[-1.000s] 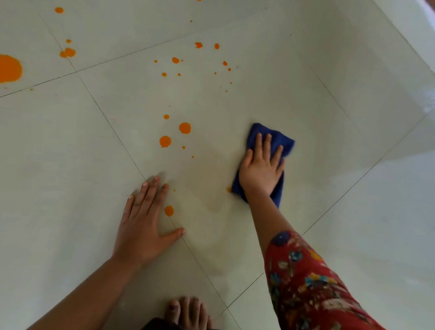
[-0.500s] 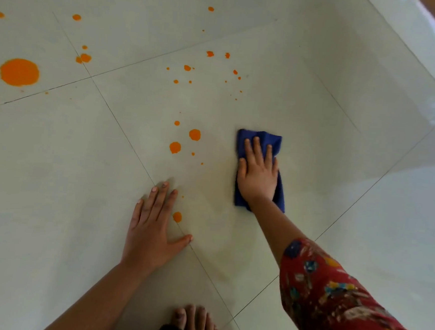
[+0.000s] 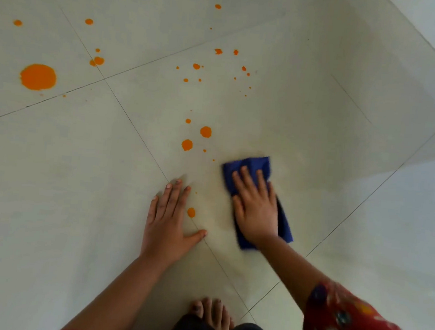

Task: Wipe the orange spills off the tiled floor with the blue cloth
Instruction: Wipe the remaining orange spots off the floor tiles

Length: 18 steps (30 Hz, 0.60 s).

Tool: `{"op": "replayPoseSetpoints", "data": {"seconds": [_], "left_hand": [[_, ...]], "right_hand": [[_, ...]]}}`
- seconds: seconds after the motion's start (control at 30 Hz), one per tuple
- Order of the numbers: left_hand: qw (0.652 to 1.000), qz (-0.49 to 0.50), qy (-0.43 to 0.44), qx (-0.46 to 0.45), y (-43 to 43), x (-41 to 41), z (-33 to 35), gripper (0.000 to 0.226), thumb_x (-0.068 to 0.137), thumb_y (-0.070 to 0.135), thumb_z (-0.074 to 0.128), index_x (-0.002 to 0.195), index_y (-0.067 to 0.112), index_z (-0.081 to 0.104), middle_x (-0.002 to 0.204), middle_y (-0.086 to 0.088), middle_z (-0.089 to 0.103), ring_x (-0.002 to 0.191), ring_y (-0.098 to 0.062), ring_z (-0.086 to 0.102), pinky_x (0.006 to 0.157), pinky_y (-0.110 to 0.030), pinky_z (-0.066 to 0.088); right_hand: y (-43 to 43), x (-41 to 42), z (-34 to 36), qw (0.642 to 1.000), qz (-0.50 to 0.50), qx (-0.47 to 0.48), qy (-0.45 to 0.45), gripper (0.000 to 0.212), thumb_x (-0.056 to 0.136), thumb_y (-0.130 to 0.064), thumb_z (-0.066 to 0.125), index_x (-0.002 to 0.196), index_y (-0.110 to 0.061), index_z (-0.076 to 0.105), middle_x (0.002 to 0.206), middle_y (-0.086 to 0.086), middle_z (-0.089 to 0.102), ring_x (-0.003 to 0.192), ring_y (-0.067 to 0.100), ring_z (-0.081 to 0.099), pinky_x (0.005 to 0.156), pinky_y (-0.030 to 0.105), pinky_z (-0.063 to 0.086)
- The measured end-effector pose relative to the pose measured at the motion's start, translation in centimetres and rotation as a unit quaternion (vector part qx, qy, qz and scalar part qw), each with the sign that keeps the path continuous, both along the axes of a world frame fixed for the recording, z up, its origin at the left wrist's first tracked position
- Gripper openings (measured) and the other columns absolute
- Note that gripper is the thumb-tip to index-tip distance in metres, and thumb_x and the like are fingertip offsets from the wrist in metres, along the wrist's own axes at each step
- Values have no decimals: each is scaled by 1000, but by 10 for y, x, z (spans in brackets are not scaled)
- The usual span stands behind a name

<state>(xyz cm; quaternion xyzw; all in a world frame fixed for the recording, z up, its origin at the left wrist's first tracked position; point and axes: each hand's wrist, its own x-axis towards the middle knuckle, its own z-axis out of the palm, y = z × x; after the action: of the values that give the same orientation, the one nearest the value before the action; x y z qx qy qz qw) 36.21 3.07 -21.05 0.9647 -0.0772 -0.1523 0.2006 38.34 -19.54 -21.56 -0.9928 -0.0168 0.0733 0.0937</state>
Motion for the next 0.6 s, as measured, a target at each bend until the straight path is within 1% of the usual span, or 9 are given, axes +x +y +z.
{"op": "replayPoseSetpoints", "data": {"seconds": [0.07,0.1,0.2,0.3,0.37,0.47,0.5,0.53,0.6], "left_hand": [[1000,-3,2,2,0,1,1,104,70,78,41,154,24,11,163,0,5,149,-16,1,117,-32,-8],[1000,-5,0,3,0,1,0,104,70,78,41,154,24,9,163,0,4,149,-16,-1,117,-32,-9],[1000,-5,-12,2,2,-1,-3,105,71,79,40,154,26,3,162,3,-4,149,-14,-7,117,-32,-12],[1000,-2,-19,10,1,-1,-5,106,71,79,38,154,25,1,162,3,-6,149,-14,-8,117,-33,-12],[1000,-7,-21,0,2,0,-6,105,71,78,39,154,25,2,162,4,-5,149,-15,-6,117,-32,-12],[998,10,-34,-54,9,0,-1,97,74,73,40,154,28,8,161,9,-1,149,-11,-3,119,-32,-5],[997,26,-43,-53,15,-1,1,91,78,71,38,153,30,9,161,12,-1,149,-9,-4,120,-33,-3],[997,46,-53,-41,22,-4,2,85,83,69,34,153,30,8,161,13,-1,148,-8,-6,120,-35,-2],[994,92,-66,-9,37,-10,2,75,89,62,25,154,29,9,161,13,-1,147,-5,-9,120,-34,-3]], "right_hand": [[-12,-31,5,987,155,1,31,53,101,-46,24,153,-39,15,162,-14,8,151,20,-1,122,44,1],[-25,-32,5,985,168,3,28,53,101,-46,25,153,-41,16,162,-15,10,151,19,0,122,45,3],[-52,1,1,998,-53,-18,-1,54,98,-46,23,152,-41,17,161,-14,13,151,20,6,120,49,13],[-25,37,-1,974,-226,-10,0,59,96,-47,18,154,-36,13,163,-11,8,151,23,2,121,48,8],[6,27,-1,988,-151,-4,-11,59,96,-46,21,154,-34,17,163,-9,12,151,25,5,121,48,10],[8,-23,2,993,118,5,15,54,101,-46,24,154,-37,17,162,-13,11,151,21,1,122,46,4],[-2,-31,4,989,145,2,19,53,101,-46,23,153,-39,17,162,-14,10,151,20,1,122,45,4],[-13,-32,2,993,113,-2,13,53,101,-47,23,153,-39,17,161,-15,11,151,19,2,122,46,6],[-18,-16,0,997,-71,-14,5,55,99,-46,22,153,-39,16,162,-14,10,151,20,3,121,47,8]]}}
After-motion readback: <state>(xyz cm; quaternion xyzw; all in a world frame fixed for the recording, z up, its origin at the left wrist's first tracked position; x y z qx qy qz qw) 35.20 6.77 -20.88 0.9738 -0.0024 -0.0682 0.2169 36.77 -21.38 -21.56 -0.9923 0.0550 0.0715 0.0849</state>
